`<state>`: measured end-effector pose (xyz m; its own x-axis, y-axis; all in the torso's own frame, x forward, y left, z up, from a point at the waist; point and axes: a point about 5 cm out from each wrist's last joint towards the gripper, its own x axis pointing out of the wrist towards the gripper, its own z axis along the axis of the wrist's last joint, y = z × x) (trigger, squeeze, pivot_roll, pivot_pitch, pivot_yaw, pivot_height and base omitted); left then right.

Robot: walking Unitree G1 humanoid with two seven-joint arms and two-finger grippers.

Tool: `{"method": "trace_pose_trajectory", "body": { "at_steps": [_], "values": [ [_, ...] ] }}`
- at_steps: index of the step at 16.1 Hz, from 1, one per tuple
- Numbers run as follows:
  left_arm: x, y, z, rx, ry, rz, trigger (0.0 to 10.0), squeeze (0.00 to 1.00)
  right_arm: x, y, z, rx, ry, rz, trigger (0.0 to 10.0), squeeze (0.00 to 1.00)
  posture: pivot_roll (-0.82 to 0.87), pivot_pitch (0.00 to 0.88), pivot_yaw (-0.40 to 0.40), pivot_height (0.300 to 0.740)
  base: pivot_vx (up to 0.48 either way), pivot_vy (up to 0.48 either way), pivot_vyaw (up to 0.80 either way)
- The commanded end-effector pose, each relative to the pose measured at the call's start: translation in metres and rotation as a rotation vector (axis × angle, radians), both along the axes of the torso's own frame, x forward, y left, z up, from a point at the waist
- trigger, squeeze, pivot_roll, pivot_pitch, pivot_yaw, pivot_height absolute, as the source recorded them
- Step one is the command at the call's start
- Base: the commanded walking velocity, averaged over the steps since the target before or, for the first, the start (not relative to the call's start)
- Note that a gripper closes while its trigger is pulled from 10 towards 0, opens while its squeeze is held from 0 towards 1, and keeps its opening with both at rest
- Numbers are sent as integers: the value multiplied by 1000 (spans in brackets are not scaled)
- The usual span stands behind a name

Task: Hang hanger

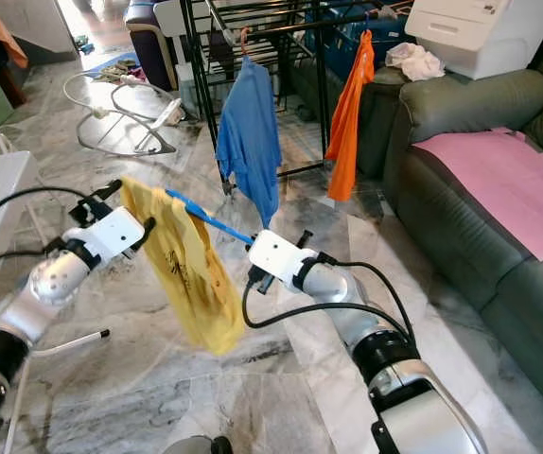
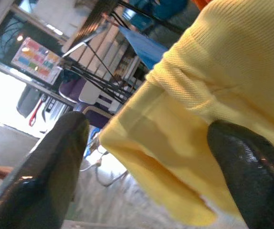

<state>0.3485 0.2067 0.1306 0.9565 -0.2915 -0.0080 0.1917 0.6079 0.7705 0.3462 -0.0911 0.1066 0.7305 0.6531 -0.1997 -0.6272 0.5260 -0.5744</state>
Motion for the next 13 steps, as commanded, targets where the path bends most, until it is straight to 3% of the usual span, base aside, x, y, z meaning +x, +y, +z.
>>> {"method": "trace_pose_trajectory", "body": {
  "at_steps": [1,3,4,6,9,13],
  "values": [
    [-2,3,3,-56,-10,20,10000,1000,8,6,24,81,-84,-13,0,0,-25,31,66,740,0,0,0],
    [-8,0,1,-130,-10,23,10000,1000,10,7,26,99,-83,-30,0,0,-24,32,67,740,0,0,0],
    [-13,-6,3,-239,-25,23,10000,1000,12,6,30,128,-84,-57,0,0,-20,36,70,740,0,0,0],
    [-16,-10,5,-302,-39,25,10000,1000,14,6,31,146,-79,-69,0,0,-19,36,71,740,0,0,0],
    [-27,-43,7,-561,-42,-11,10000,1000,17,12,38,216,-61,-90,0,0,-22,36,72,740,0,0,0],
    [-35,-77,11,-750,3,-91,10000,1000,18,32,48,343,4,-52,0,0,-20,31,68,740,0,0,0]
  ]
}}
